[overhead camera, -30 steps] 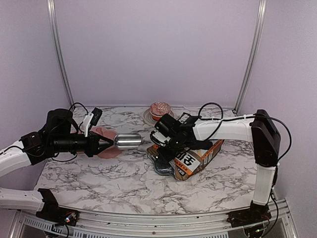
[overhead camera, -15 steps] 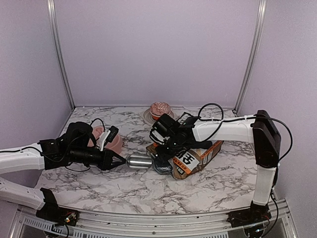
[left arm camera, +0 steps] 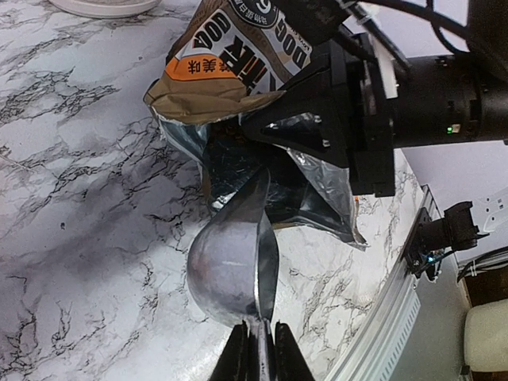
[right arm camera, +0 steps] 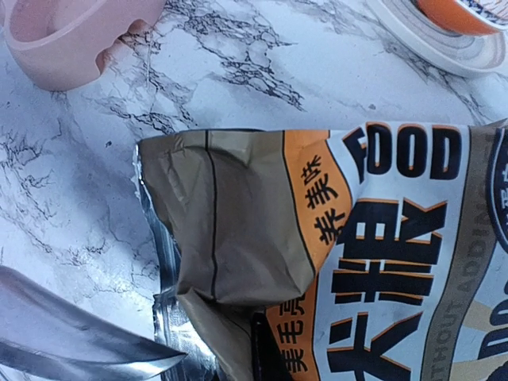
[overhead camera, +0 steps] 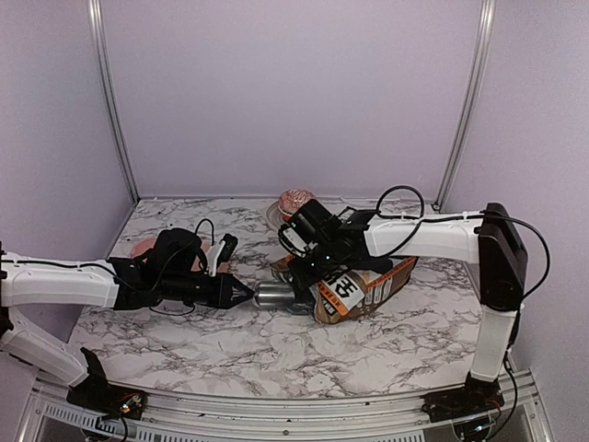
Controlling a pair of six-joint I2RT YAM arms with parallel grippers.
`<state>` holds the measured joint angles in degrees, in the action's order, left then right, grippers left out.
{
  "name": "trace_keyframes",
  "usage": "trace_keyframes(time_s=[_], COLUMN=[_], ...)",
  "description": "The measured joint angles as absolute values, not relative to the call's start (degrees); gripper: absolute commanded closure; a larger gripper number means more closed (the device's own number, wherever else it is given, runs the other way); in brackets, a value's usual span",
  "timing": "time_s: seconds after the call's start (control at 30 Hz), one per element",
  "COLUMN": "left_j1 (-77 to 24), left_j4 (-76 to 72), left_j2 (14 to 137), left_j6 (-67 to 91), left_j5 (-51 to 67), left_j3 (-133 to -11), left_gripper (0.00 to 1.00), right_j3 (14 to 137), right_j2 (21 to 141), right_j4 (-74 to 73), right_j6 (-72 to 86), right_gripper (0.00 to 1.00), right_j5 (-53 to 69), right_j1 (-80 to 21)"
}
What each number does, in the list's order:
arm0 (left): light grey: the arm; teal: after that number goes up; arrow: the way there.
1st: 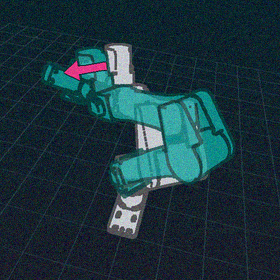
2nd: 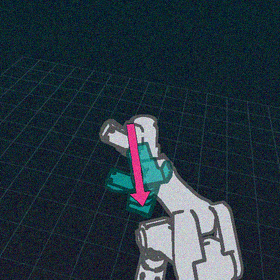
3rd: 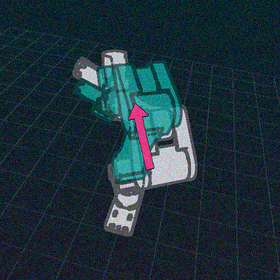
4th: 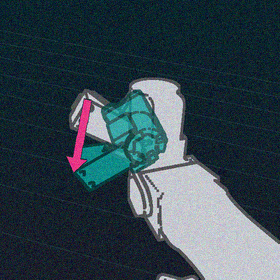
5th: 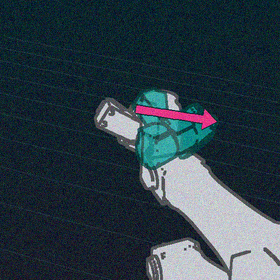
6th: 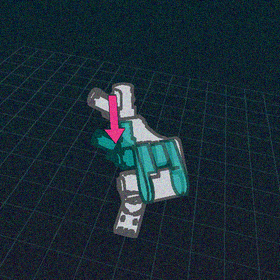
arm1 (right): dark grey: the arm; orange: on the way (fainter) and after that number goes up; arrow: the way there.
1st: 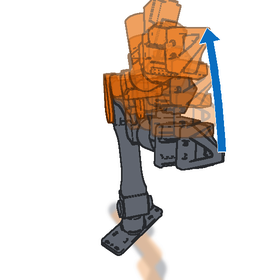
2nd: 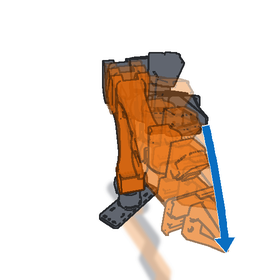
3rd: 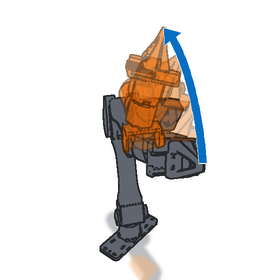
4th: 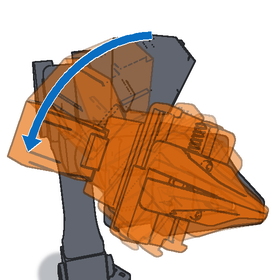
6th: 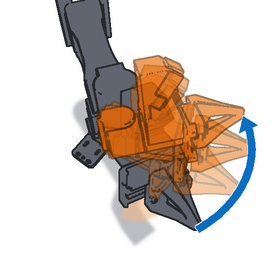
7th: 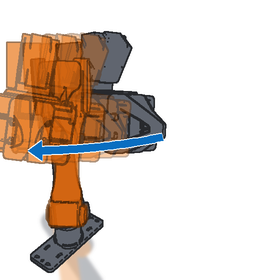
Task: Serve the pet food
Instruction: Insert the spatula into the pet food bag.
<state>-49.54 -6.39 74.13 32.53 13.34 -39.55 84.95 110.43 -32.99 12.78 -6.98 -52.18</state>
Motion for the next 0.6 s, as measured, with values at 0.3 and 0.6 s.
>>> trace_keyframes(time_s=[0.3, 0.6], left_j1=[-50.0, -50.7], left_j4=[-9.5, -10.2], left_j2=[83.2, 90.0], left_j6=[35.9, 38.8], left_j5=[11.6, 10.5], left_j3=[-46.2, -50.4], left_gripper=[1.0, 1.0], right_j3=[83.2, 82.1], right_j2=[107.1, 107.1], right_j4=[-31.2, -29.7], right_j6=[12.4, 12.5], right_gripper=[1.0, 1.0], right_j5=[-7.0, -6.7], right_j1=[-51.3, -51.2])
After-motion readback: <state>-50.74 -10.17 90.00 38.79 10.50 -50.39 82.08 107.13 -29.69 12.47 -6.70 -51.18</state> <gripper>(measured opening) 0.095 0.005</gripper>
